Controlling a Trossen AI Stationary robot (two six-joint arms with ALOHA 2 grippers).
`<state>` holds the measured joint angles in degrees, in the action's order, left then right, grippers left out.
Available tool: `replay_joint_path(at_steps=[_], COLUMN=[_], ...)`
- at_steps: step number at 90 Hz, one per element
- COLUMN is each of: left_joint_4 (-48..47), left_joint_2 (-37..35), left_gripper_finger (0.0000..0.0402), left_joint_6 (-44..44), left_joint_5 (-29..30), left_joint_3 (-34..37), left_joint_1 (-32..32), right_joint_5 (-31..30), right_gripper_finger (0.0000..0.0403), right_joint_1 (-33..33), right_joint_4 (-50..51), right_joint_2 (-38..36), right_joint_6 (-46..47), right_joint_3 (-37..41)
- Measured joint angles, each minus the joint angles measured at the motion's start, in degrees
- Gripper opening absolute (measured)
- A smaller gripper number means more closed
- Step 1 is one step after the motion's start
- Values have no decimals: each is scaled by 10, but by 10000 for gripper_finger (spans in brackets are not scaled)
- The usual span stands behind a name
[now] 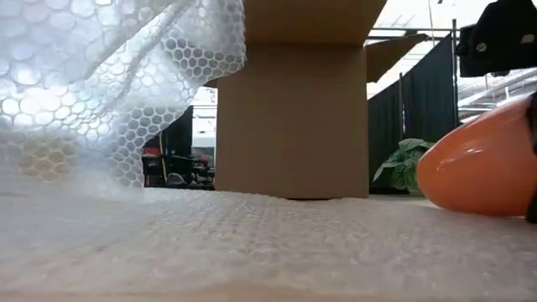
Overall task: Wrap mug
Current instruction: Wrap the orange mug with the bubble wrap
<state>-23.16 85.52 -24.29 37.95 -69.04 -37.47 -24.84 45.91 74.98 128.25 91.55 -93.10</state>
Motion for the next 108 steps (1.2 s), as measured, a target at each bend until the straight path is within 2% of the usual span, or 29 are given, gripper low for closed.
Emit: replay_joint_path(at_steps=[26, 64, 83, 108], left_joint_4=[25, 36, 36, 19], left_joint_2=[0, 0, 0, -3], left_gripper_finger=[21, 21, 21, 21], left_joint_6=[29, 33, 33, 61], left_joint_5=[2, 5, 15, 15], left_joint_3=[0, 0, 0, -6], left_joint_1=[0, 0, 1, 3], right_joint_5=[31, 73, 82, 81], right_gripper_finger=[156, 221, 253, 269], right_joint_1=[-19, -29, -29, -29], right_joint_4=[15, -3, 3, 47], right_joint_2=[0, 0, 1, 1], right_joint_6=[-81, -153, -195, -210], right_joint_3=[-74, -82, -116, -144])
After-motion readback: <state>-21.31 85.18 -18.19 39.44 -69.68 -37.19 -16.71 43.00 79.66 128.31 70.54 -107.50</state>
